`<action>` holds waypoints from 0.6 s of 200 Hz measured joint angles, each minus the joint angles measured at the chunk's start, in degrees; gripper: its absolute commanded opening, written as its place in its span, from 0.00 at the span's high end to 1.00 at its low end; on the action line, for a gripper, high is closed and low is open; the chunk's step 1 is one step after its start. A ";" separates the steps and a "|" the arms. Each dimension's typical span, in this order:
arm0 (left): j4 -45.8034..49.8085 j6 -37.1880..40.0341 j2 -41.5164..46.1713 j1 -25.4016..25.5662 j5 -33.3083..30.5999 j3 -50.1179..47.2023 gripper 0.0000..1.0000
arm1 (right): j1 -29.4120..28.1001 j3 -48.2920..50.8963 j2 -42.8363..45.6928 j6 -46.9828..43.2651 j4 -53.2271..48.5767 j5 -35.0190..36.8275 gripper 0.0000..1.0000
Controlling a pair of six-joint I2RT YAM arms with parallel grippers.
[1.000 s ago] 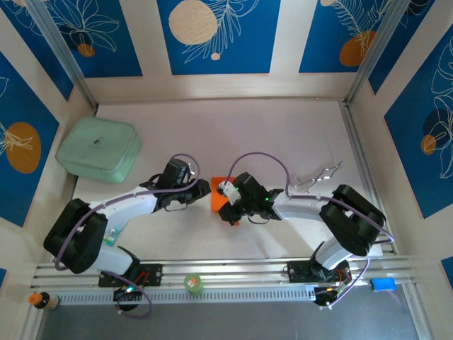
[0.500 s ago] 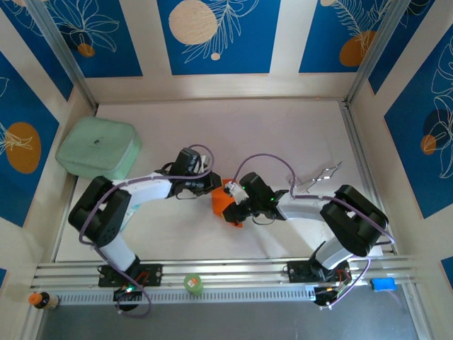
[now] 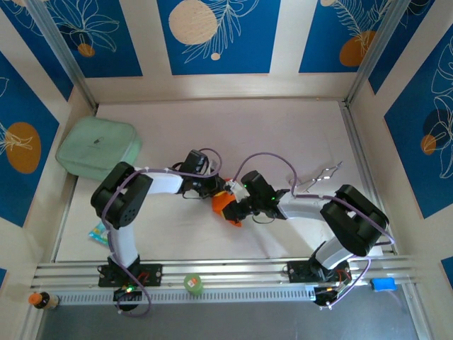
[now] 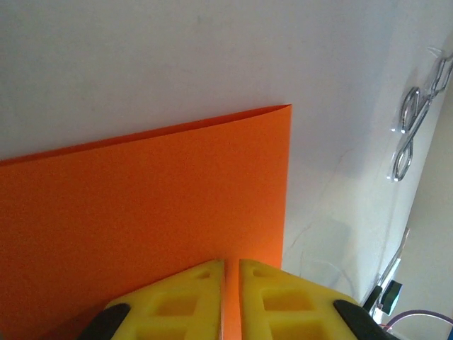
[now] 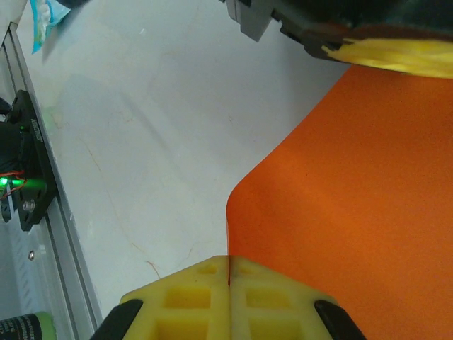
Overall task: Fold a paper plane with a square sheet of paper (pick it up from the middle)
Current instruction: Third fold the triangle at the center of the table.
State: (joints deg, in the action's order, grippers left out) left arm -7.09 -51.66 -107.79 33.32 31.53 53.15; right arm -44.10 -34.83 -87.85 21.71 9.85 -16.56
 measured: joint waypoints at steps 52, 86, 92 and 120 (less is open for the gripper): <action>0.15 1.25 -1.07 -0.11 0.83 0.17 0.89 | 0.76 0.00 -0.02 0.98 -0.02 -0.17 0.95; -0.02 1.25 -1.16 -0.11 1.05 0.17 0.89 | 2.43 0.00 -0.09 1.97 -0.17 0.20 0.95; -0.02 1.25 -1.16 -0.11 1.05 0.17 0.89 | 2.67 0.00 -0.13 2.19 -0.26 0.42 0.95; -0.04 1.25 -1.16 -0.11 1.07 0.17 0.89 | 3.56 -0.02 -0.24 2.58 -1.16 1.86 0.95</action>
State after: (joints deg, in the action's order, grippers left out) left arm -7.14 -50.41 -108.95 33.21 32.60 53.32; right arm -40.53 -34.85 -88.09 24.29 8.69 -14.70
